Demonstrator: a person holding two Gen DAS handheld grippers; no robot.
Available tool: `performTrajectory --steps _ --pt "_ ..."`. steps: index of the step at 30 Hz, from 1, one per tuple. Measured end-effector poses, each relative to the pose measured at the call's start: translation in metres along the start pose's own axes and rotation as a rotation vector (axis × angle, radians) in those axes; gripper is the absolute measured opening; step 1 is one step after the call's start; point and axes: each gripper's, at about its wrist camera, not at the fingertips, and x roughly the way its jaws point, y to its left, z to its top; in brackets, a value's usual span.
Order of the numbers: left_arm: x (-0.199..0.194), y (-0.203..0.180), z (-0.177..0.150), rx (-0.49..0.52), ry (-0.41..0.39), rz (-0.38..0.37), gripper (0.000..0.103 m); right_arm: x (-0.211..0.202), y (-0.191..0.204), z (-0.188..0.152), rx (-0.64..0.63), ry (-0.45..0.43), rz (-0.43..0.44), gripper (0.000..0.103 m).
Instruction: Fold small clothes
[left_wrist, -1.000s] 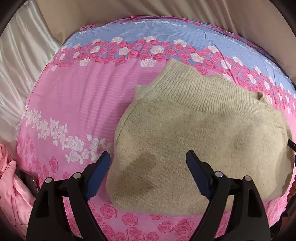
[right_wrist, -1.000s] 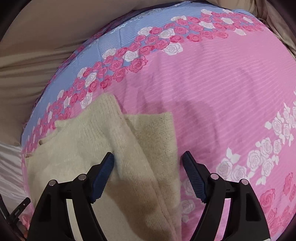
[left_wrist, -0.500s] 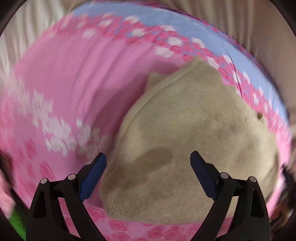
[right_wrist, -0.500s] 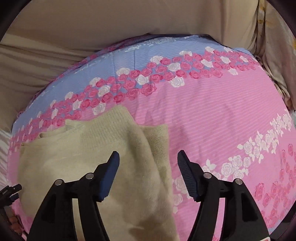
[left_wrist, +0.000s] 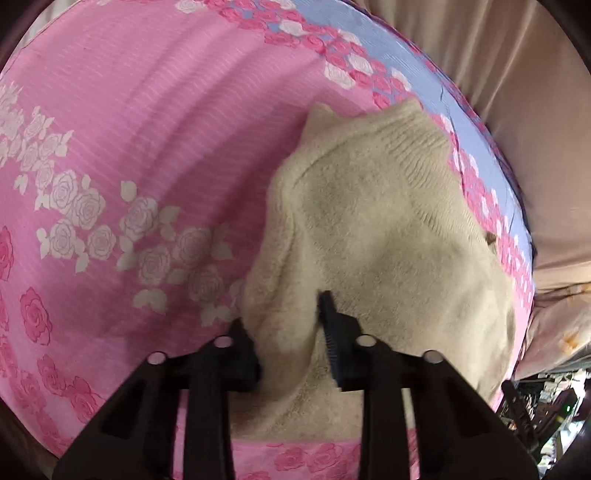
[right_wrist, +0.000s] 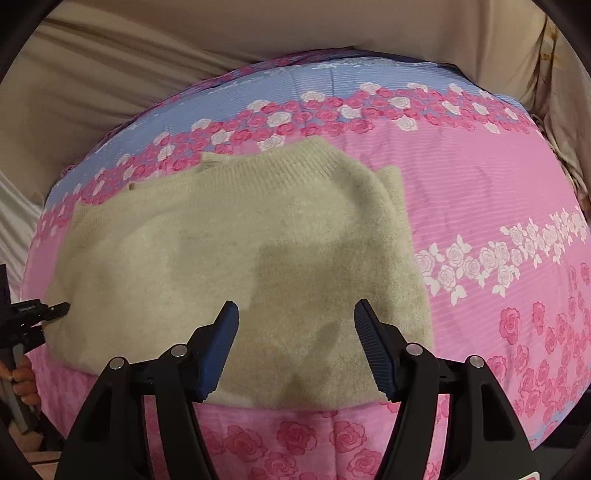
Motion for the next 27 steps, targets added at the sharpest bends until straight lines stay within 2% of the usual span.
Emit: performTrajectory --steps 5,10,12,13,14,16,19,21,22,23,25,27 --pt "-0.008 0.009 0.0 -0.048 -0.006 -0.046 0.017 -0.005 0.001 -0.006 -0.011 0.001 0.005 0.065" --pt "-0.009 0.013 -0.006 -0.041 -0.004 -0.025 0.018 -0.002 0.005 0.002 -0.025 -0.015 0.031 0.064" --pt "-0.008 0.006 -0.006 -0.004 -0.01 0.01 0.019 0.002 0.013 0.015 -0.044 -0.008 0.039 0.049" --pt "-0.009 0.002 -0.007 0.014 -0.013 0.03 0.019 0.005 0.017 0.022 -0.04 0.009 0.067 0.037" --pt "-0.008 -0.001 -0.006 0.027 -0.014 0.046 0.019 0.01 0.025 0.033 -0.038 0.028 0.116 0.029" --pt "-0.007 -0.005 -0.006 0.038 -0.014 0.066 0.02 0.018 0.046 0.048 -0.075 0.037 0.186 0.021" --pt "-0.007 -0.007 -0.006 0.051 -0.016 0.092 0.021 0.051 0.09 0.062 -0.199 0.12 0.209 0.02" --pt "-0.007 -0.009 -0.006 0.07 -0.018 0.109 0.022 0.08 0.113 0.067 -0.261 0.147 0.154 0.02" --pt "-0.007 -0.01 -0.006 0.076 -0.019 0.114 0.023 0.097 0.119 0.071 -0.267 0.176 0.125 0.02" --pt "-0.006 -0.01 -0.006 0.078 -0.018 0.116 0.024 0.106 0.123 0.076 -0.25 0.167 0.112 0.02" --pt "-0.006 -0.01 -0.006 0.08 -0.018 0.118 0.025 0.105 0.13 0.087 -0.215 0.162 0.089 0.021" --pt "-0.006 -0.008 -0.006 0.077 -0.017 0.116 0.026 0.091 0.137 0.092 -0.186 0.132 0.126 0.021"
